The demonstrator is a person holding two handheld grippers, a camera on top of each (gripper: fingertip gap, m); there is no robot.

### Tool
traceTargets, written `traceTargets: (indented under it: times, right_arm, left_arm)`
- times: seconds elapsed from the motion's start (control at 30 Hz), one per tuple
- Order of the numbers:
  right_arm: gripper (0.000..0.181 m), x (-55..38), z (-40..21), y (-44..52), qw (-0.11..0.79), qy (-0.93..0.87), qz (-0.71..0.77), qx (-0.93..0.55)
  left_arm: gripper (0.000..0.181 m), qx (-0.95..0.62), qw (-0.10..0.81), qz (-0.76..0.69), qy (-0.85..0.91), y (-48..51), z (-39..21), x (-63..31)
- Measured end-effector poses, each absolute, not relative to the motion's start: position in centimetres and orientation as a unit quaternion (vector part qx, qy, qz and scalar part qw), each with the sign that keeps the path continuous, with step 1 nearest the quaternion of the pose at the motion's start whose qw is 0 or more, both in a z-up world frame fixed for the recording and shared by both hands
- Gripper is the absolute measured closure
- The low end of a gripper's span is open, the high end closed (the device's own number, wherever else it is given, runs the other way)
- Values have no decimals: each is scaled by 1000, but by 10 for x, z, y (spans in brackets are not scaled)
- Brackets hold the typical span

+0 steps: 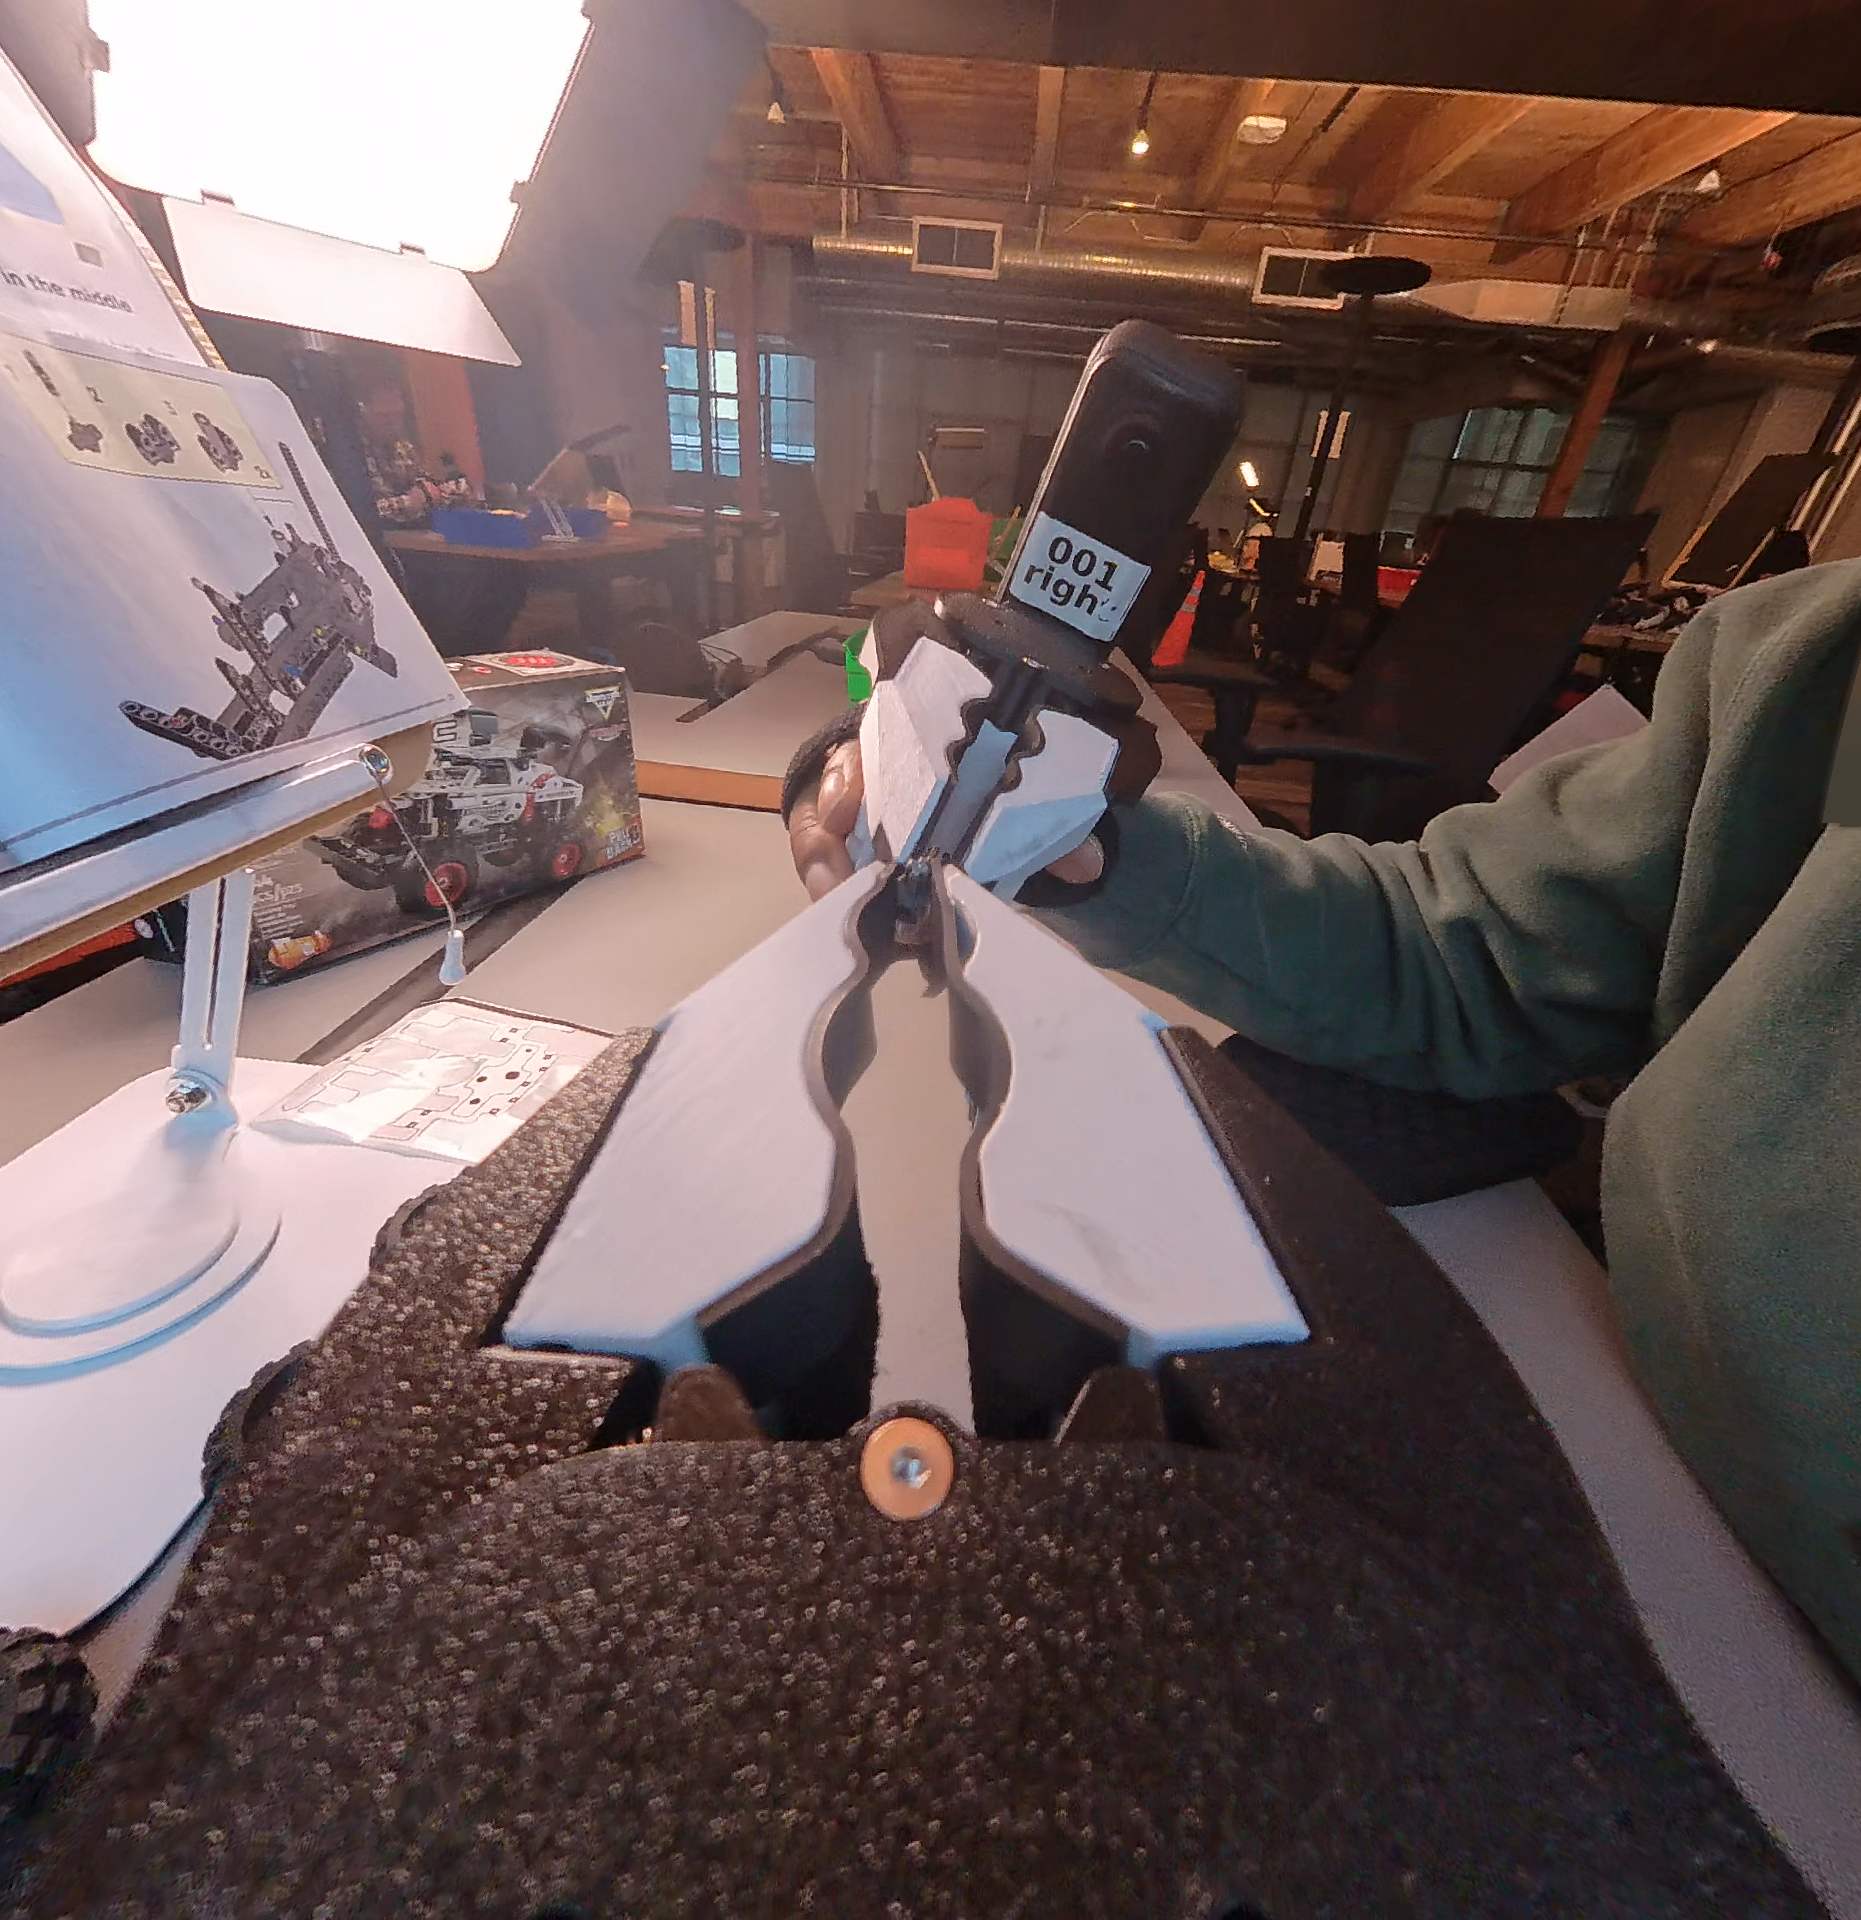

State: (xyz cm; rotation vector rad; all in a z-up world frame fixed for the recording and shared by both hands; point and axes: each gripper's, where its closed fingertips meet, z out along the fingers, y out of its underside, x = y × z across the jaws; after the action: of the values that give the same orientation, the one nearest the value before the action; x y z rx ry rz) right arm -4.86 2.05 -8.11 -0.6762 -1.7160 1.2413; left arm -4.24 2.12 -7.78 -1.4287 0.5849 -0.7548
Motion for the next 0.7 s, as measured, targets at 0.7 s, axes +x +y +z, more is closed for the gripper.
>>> traceTargets:
  times: [0.7]
  right_arm:
    - [178, -39, -70, 7, 399, -665, 583, -244]
  left_arm:
    - [170, -596, 650, -368, 294, 7, -72, -31]
